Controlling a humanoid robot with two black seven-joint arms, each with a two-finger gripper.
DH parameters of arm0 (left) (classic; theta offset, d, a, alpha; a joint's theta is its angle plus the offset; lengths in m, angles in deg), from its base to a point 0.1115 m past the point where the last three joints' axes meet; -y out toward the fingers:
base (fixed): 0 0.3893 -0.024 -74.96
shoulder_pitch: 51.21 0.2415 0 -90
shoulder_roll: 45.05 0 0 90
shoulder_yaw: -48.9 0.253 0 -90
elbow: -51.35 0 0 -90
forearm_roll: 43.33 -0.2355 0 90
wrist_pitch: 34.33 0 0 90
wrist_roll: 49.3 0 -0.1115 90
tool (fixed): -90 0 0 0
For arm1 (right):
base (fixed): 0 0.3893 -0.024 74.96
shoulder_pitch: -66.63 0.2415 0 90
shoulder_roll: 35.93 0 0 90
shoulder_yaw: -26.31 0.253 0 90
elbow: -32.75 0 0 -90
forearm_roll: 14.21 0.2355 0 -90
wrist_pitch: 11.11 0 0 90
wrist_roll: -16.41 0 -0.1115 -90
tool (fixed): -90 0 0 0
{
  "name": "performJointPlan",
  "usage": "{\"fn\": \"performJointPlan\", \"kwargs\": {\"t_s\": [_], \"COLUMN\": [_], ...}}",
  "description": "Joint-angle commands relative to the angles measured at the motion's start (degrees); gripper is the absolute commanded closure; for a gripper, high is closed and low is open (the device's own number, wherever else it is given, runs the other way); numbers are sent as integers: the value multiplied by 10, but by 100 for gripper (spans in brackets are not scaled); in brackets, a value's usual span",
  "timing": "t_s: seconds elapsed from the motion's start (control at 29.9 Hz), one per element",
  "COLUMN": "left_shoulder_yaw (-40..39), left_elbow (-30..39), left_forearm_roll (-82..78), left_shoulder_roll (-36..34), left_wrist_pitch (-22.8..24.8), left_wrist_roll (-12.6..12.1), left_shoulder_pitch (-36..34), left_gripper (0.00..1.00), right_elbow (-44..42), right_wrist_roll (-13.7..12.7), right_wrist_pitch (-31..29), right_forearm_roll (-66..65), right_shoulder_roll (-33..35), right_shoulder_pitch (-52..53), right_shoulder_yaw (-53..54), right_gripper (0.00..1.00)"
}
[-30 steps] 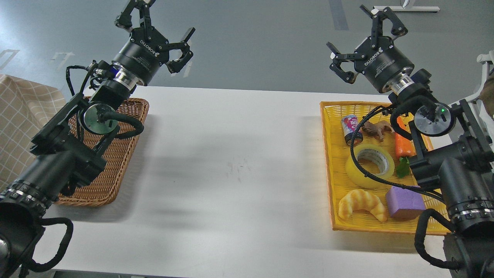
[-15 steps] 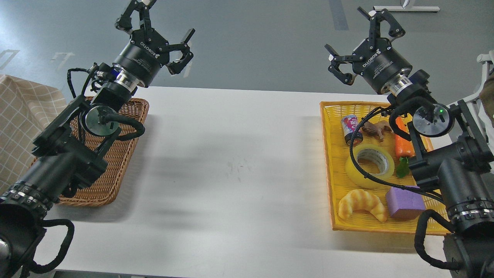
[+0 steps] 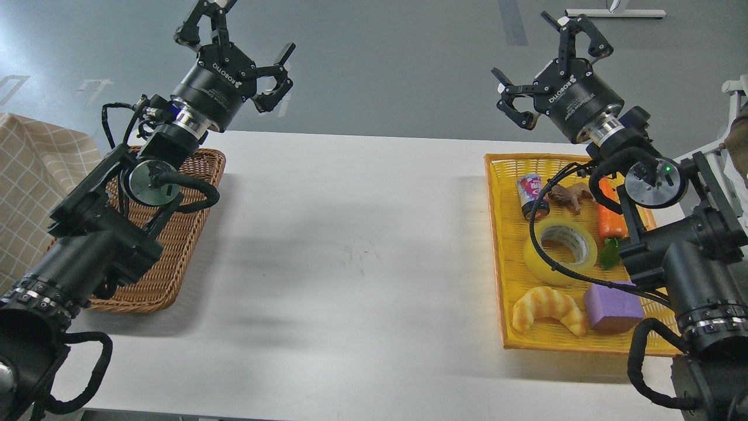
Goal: Place and transfer tape with both arms
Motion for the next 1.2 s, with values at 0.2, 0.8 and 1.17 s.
{"fn": "performJointPlan", "kwargs": {"t_s": [0.2,0.8,1.17], "left_shoulder_yaw": [1,1,2], "left_elbow": [1,2,3], "left_forearm_roll": [0,-1,-1], "left_shoulder_roll": [0,0,-1], "left_wrist_pitch": [0,0,0], "left_wrist_roll": [0,1,1], "left_shoulder_pitch": [-1,-2,-2], "left_gripper": [2,2,2], "right_elbow": [-1,41,159], "right_wrist_roll": [-2,2,2], "right_wrist_pitch": [0,0,0], "right_forearm_roll": [-2,-10,-69], "right_shoulder_roll": [4,87,267], "right_shoulder_pitch": [-2,-2,1], "right_shoulder_yaw": [-1,-86,-262], "right_gripper": [0,0,0]}}
